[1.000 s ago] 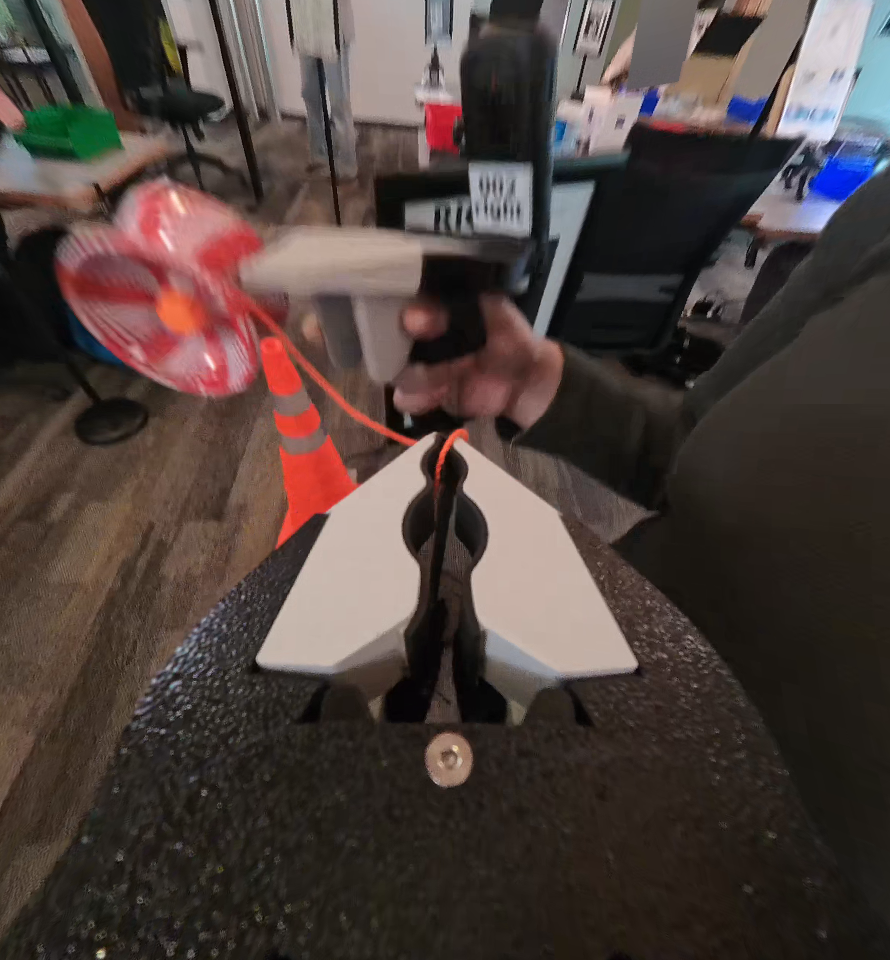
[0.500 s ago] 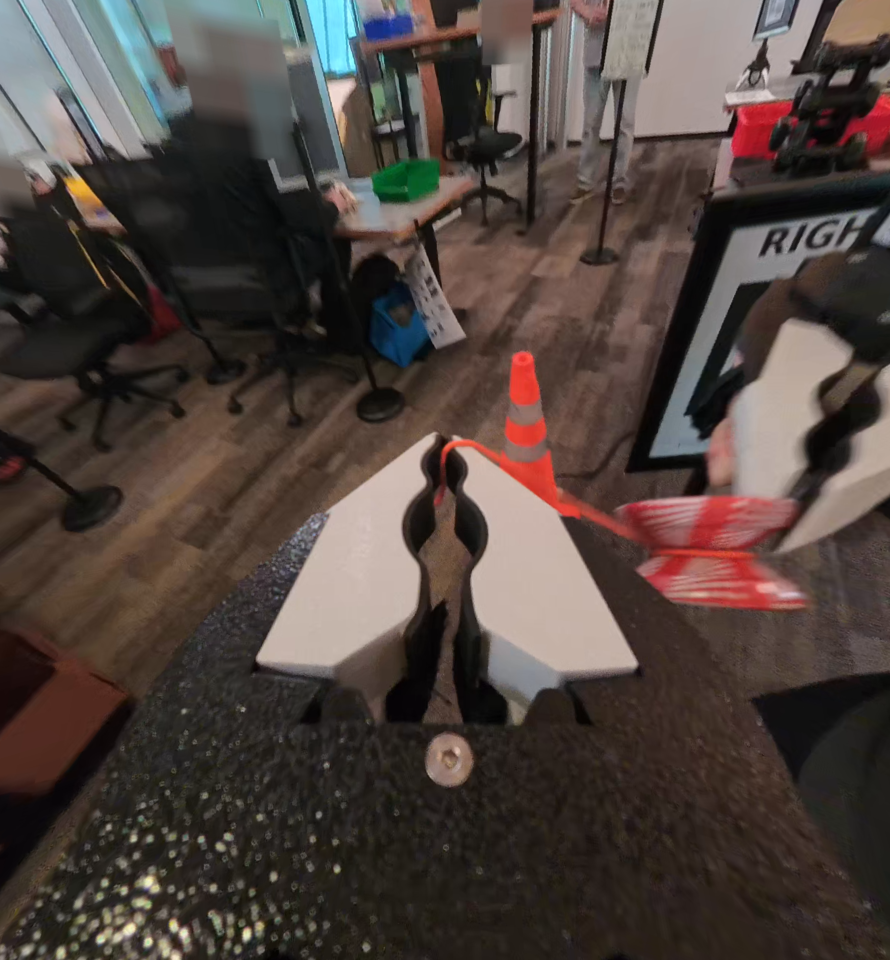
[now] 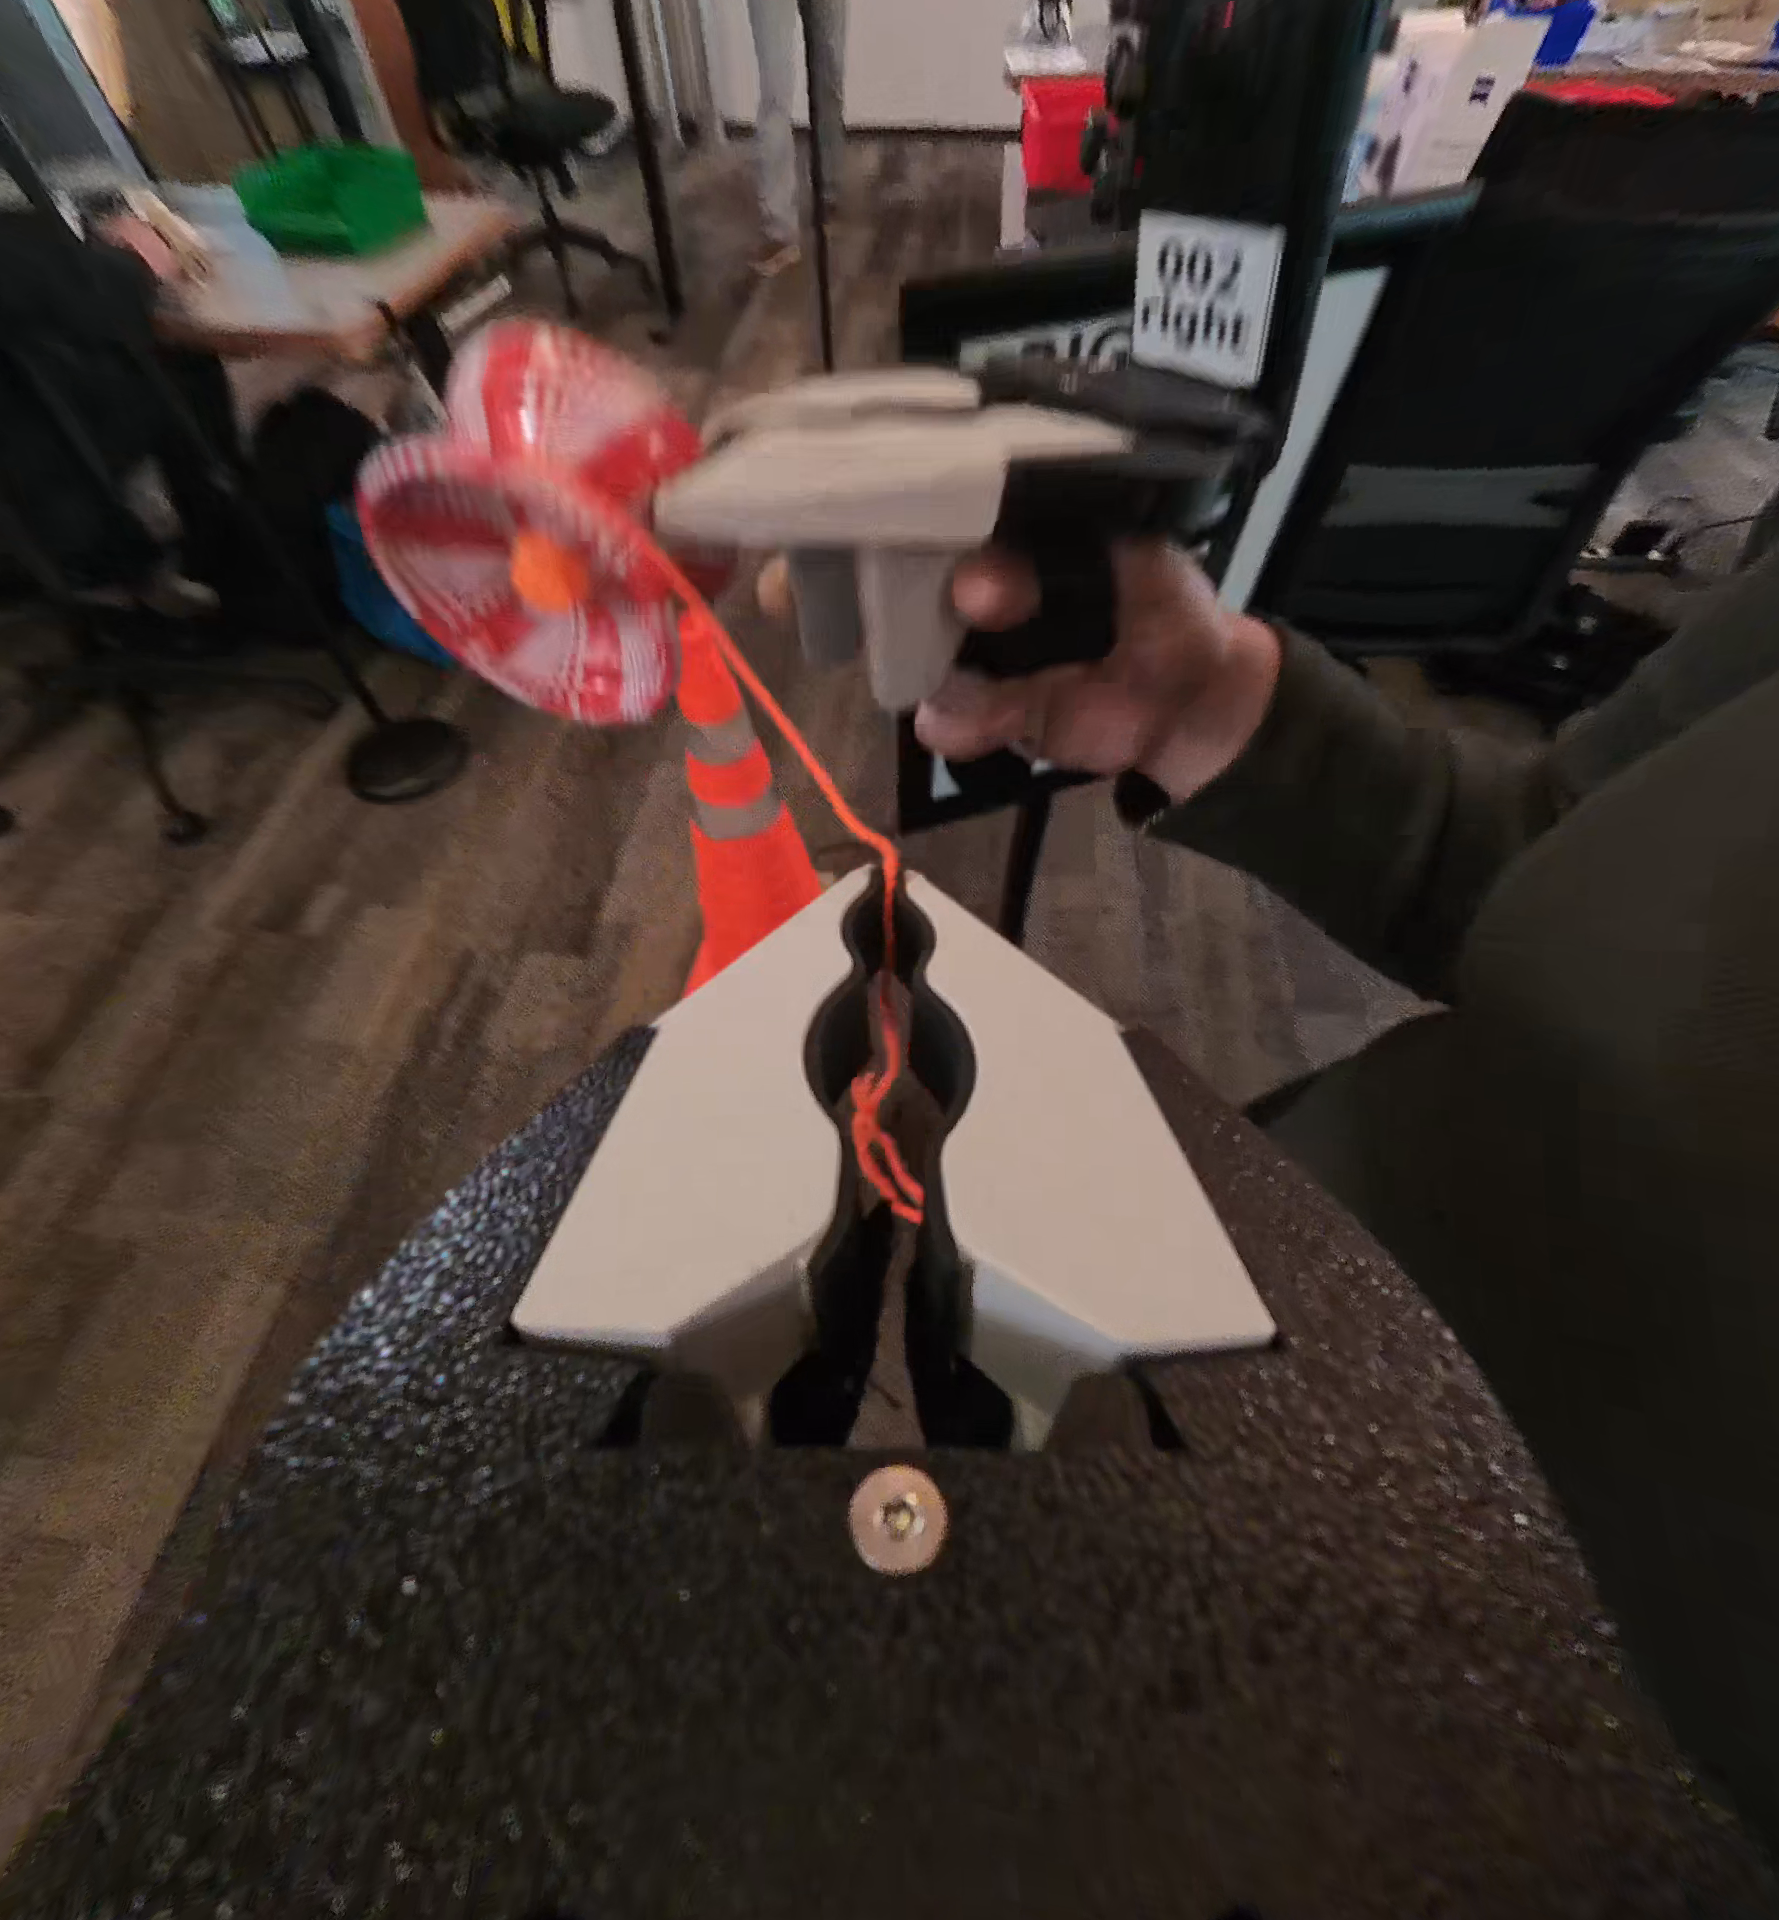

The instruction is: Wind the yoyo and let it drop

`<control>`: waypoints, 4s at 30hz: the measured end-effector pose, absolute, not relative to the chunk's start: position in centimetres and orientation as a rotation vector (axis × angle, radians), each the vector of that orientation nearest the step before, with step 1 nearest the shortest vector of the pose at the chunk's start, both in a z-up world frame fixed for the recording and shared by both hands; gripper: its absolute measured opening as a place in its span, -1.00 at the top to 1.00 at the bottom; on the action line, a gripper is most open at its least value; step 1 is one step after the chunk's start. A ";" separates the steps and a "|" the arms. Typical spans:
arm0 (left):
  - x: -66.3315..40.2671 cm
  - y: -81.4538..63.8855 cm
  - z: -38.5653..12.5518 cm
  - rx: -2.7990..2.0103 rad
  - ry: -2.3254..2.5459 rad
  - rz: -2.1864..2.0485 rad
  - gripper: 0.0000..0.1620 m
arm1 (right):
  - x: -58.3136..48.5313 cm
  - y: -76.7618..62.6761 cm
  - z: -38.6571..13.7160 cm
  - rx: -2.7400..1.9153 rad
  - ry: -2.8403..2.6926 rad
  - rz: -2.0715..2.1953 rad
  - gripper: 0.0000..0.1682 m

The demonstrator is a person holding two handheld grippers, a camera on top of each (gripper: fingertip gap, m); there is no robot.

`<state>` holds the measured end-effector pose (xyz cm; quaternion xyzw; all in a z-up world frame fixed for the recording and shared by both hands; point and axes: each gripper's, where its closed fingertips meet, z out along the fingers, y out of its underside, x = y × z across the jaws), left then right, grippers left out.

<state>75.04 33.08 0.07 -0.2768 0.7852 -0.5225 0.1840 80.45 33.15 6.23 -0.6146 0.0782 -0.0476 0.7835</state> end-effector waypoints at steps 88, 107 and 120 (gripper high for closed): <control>78.4 36.2 4.2 -1.127 1.751 -2.285 -0.56 | 78.0 34.0 5.5 -1.370 -0.081 -0.338 0.99; 79.4 38.0 7.1 -0.934 1.588 -2.285 0.61 | 76.2 35.8 5.9 -1.309 -0.181 -0.765 0.47; 76.2 38.5 8.9 -0.653 1.659 -2.441 0.61 | 76.7 38.2 4.6 -1.419 0.025 -0.515 0.64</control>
